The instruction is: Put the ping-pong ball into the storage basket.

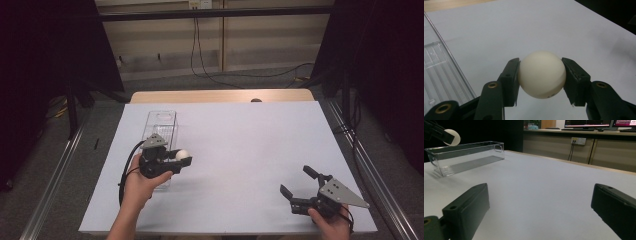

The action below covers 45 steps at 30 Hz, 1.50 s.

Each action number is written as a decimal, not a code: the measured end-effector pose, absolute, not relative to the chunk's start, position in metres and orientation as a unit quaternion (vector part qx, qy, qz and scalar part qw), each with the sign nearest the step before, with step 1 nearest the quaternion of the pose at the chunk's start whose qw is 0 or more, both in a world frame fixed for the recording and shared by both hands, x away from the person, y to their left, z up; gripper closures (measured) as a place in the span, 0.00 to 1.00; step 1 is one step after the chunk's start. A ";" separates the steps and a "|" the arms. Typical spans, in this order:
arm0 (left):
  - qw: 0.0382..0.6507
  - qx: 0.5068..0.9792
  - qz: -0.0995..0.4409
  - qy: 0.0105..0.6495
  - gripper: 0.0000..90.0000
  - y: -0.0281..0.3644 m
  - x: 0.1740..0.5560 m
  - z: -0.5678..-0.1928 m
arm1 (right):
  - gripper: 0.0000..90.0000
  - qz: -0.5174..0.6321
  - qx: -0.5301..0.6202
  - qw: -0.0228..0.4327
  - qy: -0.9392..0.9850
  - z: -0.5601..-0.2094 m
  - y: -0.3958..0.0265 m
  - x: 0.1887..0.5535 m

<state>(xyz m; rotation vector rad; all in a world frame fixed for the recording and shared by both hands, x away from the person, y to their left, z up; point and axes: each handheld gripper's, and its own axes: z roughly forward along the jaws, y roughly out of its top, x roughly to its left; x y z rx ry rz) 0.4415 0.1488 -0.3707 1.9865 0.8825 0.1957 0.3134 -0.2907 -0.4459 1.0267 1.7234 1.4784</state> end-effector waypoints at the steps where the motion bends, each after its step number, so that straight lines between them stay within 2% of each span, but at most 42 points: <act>1: 0.463 0.808 0.076 0.357 0.57 0.149 0.442 -0.371 | 0.02 0.562 0.391 0.318 0.655 -0.446 -0.291 0.313; 45: 0.469 0.799 0.088 0.367 0.57 0.161 0.443 -0.365 | 0.02 0.562 0.395 0.318 0.653 -0.447 -0.292 0.313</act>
